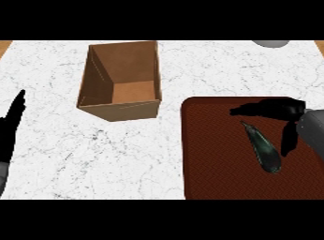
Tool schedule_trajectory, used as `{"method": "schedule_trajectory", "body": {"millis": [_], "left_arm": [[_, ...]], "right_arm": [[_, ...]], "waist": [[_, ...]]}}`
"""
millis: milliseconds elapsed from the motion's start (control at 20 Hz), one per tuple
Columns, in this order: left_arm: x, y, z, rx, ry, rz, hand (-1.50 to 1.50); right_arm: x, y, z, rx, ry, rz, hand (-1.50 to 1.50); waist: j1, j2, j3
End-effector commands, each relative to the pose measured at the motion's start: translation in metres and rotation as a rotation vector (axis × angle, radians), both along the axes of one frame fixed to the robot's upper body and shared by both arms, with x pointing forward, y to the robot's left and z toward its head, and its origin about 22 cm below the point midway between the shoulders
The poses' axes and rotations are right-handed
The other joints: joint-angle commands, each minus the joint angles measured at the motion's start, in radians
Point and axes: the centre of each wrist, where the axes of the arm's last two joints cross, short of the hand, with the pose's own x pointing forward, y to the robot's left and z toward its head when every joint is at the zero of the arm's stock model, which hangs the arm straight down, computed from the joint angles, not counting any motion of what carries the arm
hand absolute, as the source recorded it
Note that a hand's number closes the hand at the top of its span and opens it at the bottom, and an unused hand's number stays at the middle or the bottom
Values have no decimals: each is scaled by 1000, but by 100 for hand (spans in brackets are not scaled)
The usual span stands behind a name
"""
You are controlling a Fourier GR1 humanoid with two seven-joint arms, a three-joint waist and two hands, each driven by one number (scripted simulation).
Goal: Pick the eggplant from the tray and place it in the cardboard box
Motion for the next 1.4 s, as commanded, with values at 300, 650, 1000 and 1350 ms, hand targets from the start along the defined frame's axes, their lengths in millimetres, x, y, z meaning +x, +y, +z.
{"method": "schedule_trajectory", "body": {"millis": [300,650,1000,1350], "left_arm": [[8,-1,9,9,9,16,0],[-1,1,-7,4,-1,22,0],[-3,2,-1,-3,-6,23,0],[-12,10,-3,0,-3,39,0]], "right_arm": [[-4,8,15,37,139,111,-150],[-23,21,-23,-75,142,90,-150],[-30,45,-35,37,-45,24,150],[-31,51,-38,3,-186,-200,150]], "waist": [[-16,-2,1],[-9,0,1],[-12,-1,1],[-34,-11,-1]]}}
